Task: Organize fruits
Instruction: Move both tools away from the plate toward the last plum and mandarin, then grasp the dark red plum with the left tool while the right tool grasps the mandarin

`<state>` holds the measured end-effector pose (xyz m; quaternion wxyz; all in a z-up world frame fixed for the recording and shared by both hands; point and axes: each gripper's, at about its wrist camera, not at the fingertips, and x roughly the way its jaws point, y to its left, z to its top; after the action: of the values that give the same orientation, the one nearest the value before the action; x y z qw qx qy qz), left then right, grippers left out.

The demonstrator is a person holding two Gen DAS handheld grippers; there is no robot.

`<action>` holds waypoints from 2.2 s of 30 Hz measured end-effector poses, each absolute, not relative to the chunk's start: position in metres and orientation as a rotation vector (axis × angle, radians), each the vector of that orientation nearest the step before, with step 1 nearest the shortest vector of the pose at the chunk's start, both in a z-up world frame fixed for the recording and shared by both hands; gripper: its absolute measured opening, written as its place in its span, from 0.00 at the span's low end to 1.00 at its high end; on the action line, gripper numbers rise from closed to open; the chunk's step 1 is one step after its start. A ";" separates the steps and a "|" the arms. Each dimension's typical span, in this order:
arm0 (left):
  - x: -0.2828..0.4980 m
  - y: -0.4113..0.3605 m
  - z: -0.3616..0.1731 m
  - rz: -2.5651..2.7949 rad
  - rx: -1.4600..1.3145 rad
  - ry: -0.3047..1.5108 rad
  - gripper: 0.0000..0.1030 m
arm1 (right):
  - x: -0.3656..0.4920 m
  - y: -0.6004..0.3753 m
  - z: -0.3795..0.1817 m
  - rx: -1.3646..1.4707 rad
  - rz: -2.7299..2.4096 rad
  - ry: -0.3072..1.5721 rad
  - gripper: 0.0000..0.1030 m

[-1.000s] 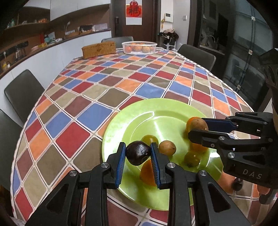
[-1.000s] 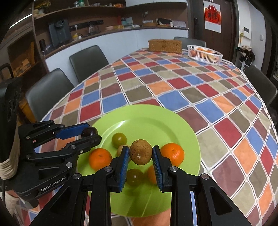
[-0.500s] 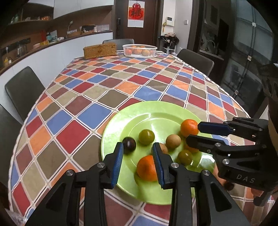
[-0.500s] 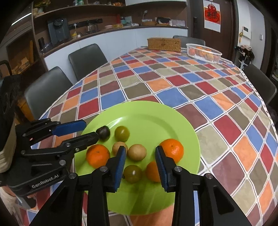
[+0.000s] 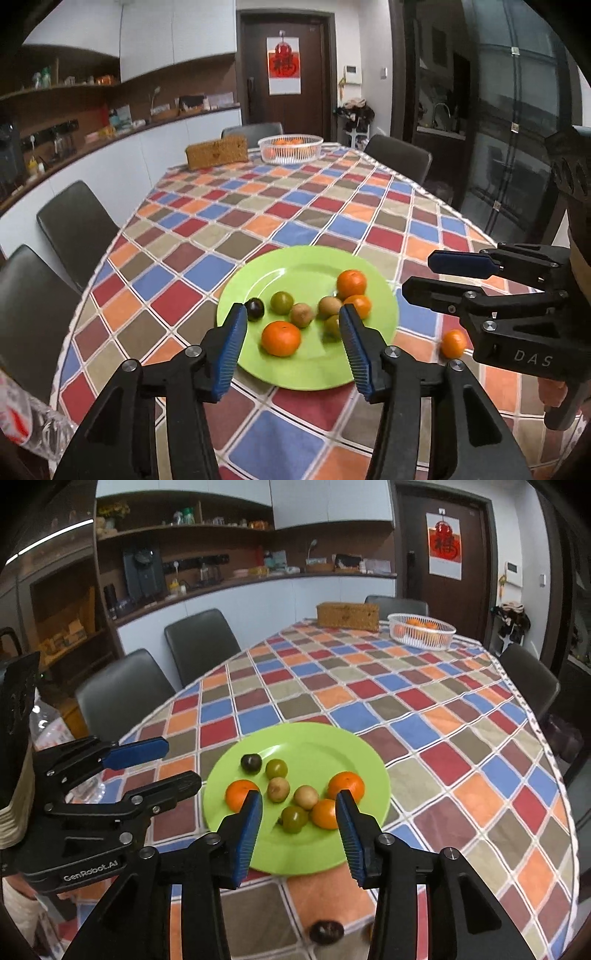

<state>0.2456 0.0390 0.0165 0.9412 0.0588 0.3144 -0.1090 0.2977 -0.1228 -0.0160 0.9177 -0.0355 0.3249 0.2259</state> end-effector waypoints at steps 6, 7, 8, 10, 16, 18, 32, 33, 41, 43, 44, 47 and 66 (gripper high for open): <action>0.213 0.019 0.035 -0.215 0.131 0.584 0.64 | 0.269 -0.145 0.000 -0.071 0.459 0.617 0.49; 0.209 0.015 0.036 -0.221 0.133 0.576 0.65 | 0.265 -0.150 0.002 -0.071 0.457 0.608 0.49; 0.204 0.011 0.037 -0.221 0.134 0.569 0.67 | 0.261 -0.154 0.004 -0.072 0.455 0.602 0.49; 0.193 0.001 0.038 -0.221 0.140 0.553 0.70 | 0.255 -0.164 0.006 -0.072 0.450 0.592 0.49; 0.178 -0.017 0.031 -0.234 0.121 0.553 0.74 | 0.238 -0.189 0.005 -0.086 0.437 0.576 0.54; 0.174 -0.023 0.027 -0.240 0.108 0.561 0.75 | 0.233 -0.194 0.003 -0.099 0.434 0.571 0.54; 0.163 -0.058 -0.008 -0.291 0.136 0.574 0.77 | 0.222 -0.224 -0.030 -0.178 0.454 0.593 0.57; 0.164 -0.060 -0.010 -0.295 0.142 0.578 0.77 | 0.222 -0.225 -0.033 -0.186 0.459 0.593 0.57; 0.173 -0.074 -0.031 -0.332 0.190 0.620 0.71 | 0.229 -0.226 -0.052 -0.260 0.511 0.607 0.57; 0.176 -0.077 -0.037 -0.340 0.213 0.632 0.66 | 0.232 -0.225 -0.058 -0.277 0.528 0.617 0.57; 0.177 -0.079 -0.040 -0.349 0.224 0.640 0.64 | 0.234 -0.225 -0.060 -0.281 0.533 0.622 0.57; 0.181 -0.081 -0.047 -0.361 0.244 0.662 0.58 | 0.241 -0.225 -0.069 -0.290 0.556 0.644 0.57; 0.230 -0.085 -0.086 -0.467 0.202 0.839 0.36 | 0.282 -0.213 -0.110 -0.306 0.649 0.794 0.45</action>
<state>0.2298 -0.0848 -0.0857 0.8821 0.0971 0.4027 -0.2242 0.2824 -0.2134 -0.1102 0.8602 -0.1459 0.3785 0.3091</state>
